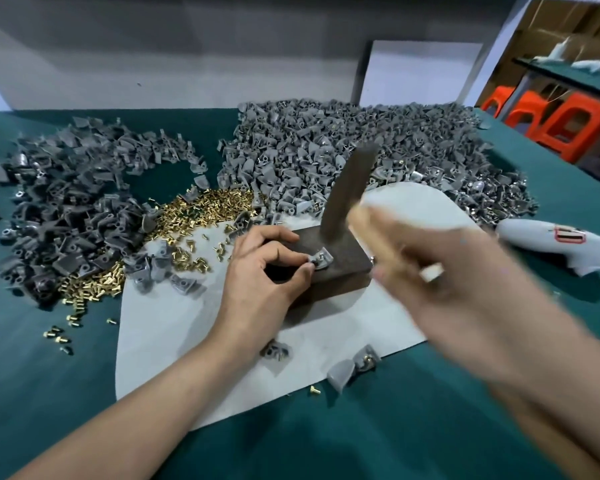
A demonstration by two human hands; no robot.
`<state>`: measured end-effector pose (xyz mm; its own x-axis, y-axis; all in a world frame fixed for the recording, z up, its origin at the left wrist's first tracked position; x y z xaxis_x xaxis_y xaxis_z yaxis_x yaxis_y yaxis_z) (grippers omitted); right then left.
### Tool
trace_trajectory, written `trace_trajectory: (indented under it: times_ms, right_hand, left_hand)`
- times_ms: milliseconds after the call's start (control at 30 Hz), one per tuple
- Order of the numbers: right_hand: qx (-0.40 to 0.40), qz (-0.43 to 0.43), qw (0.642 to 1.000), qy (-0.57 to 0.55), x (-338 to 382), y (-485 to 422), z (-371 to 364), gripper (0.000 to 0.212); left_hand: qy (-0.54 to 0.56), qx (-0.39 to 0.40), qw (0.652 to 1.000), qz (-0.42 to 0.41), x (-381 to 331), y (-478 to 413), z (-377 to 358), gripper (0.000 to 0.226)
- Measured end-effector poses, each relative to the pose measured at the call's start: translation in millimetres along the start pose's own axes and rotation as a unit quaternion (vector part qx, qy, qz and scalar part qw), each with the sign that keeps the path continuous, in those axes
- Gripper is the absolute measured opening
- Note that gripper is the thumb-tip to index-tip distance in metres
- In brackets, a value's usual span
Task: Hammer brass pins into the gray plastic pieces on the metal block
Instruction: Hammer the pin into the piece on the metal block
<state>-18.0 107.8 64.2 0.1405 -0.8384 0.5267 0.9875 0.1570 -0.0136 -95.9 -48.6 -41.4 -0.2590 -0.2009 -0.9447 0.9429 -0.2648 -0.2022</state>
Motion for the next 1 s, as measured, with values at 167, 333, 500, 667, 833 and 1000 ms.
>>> trace_trajectory:
  times_ms: [167,333,500,667,833,1000]
  right_hand:
    - [-0.004,0.019,0.999,-0.042,6.4,0.3,12.1,0.043]
    - [0.005,0.011,1.0,-0.011,6.9,-2.9,6.6,0.04]
    - [0.003,0.006,1.0,-0.022,2.6,-5.3,11.5,0.041]
    - [0.011,0.023,0.999,0.038,5.3,-10.4,10.6,0.023]
    - [-0.021,0.05,0.998,-0.045,-7.4,-4.9,4.0,0.042]
    - [-0.086,0.059,0.938,-0.33,-38.6,-5.1,11.6,0.043]
  left_hand:
    - [0.01,-0.005,1.0,0.0,-2.5,0.6,0.4,0.021]
    - [-0.006,-0.008,1.0,0.002,-4.4,0.5,0.3,0.024]
    - [-0.016,-0.007,1.0,0.001,-2.9,0.4,1.1,0.021]
    - [-0.002,-0.008,1.0,0.0,-0.4,-0.8,0.1,0.021]
    - [-0.027,-0.018,0.999,-0.01,-1.6,-1.9,2.5,0.023]
    - [-0.024,-0.015,1.0,-0.001,-4.0,-0.5,0.7,0.021]
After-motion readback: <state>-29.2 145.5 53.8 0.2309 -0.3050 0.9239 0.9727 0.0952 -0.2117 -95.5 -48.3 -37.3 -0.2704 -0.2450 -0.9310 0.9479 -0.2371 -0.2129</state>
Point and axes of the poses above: each hand's wrist, its own y-axis away from the middle knuckle, its own z-axis out of the back of the hand, x = y × z, the point moved 4 cm from there along -y, towards the middle knuckle, and after that the axes turned 12 degrees about x, right-handed, at the moved point
